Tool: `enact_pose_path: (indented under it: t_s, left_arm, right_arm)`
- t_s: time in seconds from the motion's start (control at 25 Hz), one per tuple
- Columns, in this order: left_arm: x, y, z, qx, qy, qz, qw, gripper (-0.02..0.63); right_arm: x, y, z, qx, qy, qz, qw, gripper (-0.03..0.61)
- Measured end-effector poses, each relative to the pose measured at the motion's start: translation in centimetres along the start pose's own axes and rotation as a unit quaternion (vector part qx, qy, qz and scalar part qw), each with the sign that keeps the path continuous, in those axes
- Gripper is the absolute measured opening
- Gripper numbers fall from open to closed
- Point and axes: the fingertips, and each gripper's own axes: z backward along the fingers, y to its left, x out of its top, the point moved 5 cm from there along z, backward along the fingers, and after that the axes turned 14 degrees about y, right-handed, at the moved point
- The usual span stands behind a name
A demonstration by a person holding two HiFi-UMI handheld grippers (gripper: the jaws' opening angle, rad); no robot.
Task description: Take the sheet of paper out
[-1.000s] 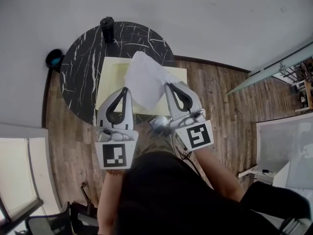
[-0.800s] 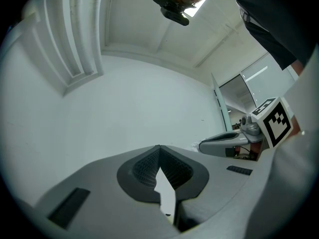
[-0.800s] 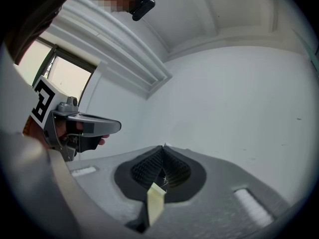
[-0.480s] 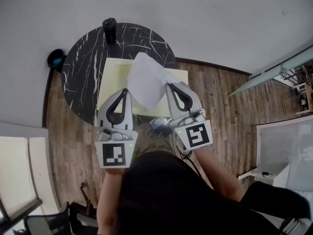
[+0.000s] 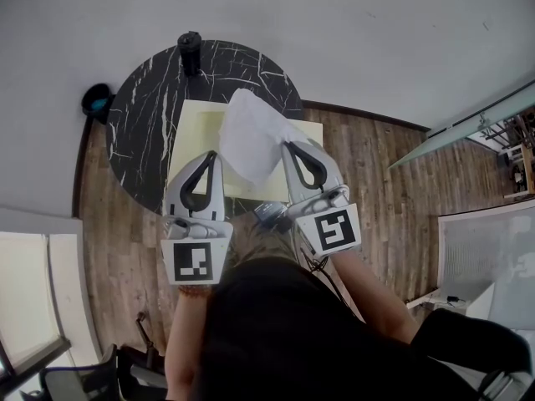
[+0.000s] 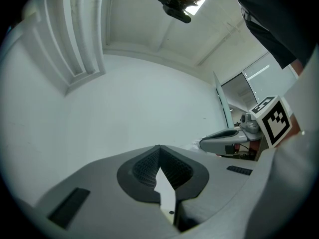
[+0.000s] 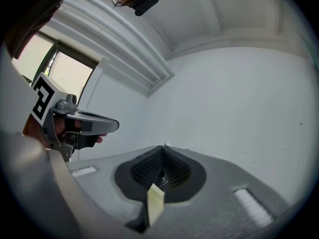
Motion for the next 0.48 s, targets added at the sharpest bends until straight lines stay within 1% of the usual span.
enact_pose_path:
  t_s: [0.16, 0.48]
  left_arm:
    - [-0.21, 0.28, -0.13, 0.0, 0.002, 0.007, 1.0, -0.002]
    - [-0.45, 0.29, -0.43, 0.0, 0.009, 0.007, 0.9999, -0.002]
  right_arm:
    - [0.04, 0.21, -0.17, 0.007, 0.005, -0.002, 1.0, -0.003]
    - [0.03, 0.04, -0.58, 0.007, 0.005, 0.009, 1.0, -0.003]
